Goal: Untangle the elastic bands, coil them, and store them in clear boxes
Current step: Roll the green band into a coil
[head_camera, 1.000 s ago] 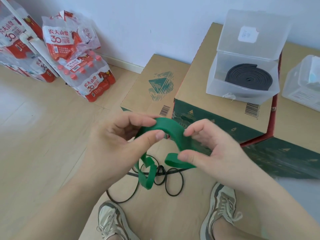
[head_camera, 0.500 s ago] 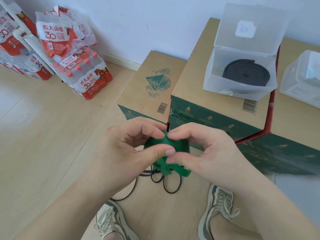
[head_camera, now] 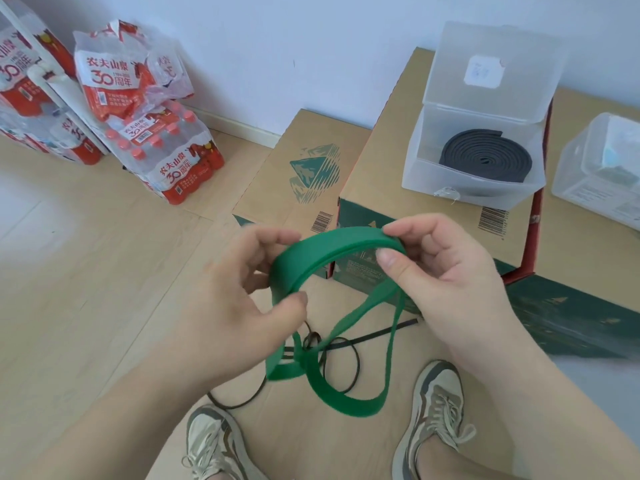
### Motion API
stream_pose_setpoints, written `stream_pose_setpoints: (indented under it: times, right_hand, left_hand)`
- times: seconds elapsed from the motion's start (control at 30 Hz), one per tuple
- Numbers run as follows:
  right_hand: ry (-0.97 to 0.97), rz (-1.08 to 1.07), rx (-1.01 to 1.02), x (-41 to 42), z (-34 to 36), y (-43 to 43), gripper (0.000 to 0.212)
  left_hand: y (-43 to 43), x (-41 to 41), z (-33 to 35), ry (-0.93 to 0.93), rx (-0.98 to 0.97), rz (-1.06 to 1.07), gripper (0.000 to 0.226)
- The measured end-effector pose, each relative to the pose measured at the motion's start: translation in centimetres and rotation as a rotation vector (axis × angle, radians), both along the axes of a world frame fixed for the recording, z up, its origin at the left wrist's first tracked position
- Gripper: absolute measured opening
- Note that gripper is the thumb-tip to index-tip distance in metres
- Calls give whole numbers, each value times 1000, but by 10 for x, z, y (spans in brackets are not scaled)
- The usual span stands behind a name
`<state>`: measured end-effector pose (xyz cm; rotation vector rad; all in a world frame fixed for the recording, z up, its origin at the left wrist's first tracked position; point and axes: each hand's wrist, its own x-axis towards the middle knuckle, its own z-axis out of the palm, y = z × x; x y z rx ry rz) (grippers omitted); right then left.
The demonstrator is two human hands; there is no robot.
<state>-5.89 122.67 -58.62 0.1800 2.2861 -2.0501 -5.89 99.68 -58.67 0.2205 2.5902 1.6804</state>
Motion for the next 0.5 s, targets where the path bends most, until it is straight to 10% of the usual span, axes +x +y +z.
stream_pose_setpoints:
  times: [0.13,0.5]
  right_hand:
    - [-189,274,88,3,-2,6,32]
    - [-14,319,151,7,-1,-14,31]
  left_hand:
    - [-4,0,7,30,235,57,31]
    - [5,11,-2,138,116,-56,21]
